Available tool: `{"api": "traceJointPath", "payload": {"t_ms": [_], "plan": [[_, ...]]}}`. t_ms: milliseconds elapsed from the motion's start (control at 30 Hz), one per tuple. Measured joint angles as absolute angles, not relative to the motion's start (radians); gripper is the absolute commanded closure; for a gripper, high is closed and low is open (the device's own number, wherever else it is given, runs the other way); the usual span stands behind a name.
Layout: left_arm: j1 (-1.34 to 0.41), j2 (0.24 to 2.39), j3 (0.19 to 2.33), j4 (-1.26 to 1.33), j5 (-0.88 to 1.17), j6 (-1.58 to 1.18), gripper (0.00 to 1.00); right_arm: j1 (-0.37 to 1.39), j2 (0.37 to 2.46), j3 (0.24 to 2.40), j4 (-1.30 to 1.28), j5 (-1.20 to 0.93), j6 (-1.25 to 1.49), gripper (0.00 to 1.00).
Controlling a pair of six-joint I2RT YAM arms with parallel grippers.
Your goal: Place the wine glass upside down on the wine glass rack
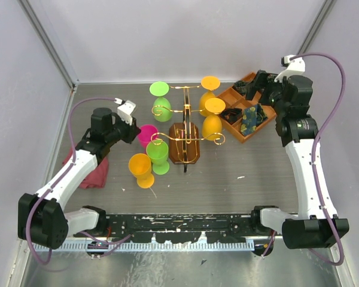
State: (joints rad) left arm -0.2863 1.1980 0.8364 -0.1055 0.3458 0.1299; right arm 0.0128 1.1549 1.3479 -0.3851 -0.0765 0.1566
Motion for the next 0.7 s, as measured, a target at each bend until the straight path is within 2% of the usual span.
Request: {"api": "traceJointPath", "payload": {"t_ms": [300,700], "plan": [[-0.289,1.201,0.836,-0.098,0.314,0.139,0.57,0.039,1.172,1.365,-0.382,-0.062,0.148,0.02],[-0.290,1.187,0.836,-0.045,0.278,0.126,0.52,0.046,1.176,1.365,-0.381,-0.060,0.131,0.02]]}}
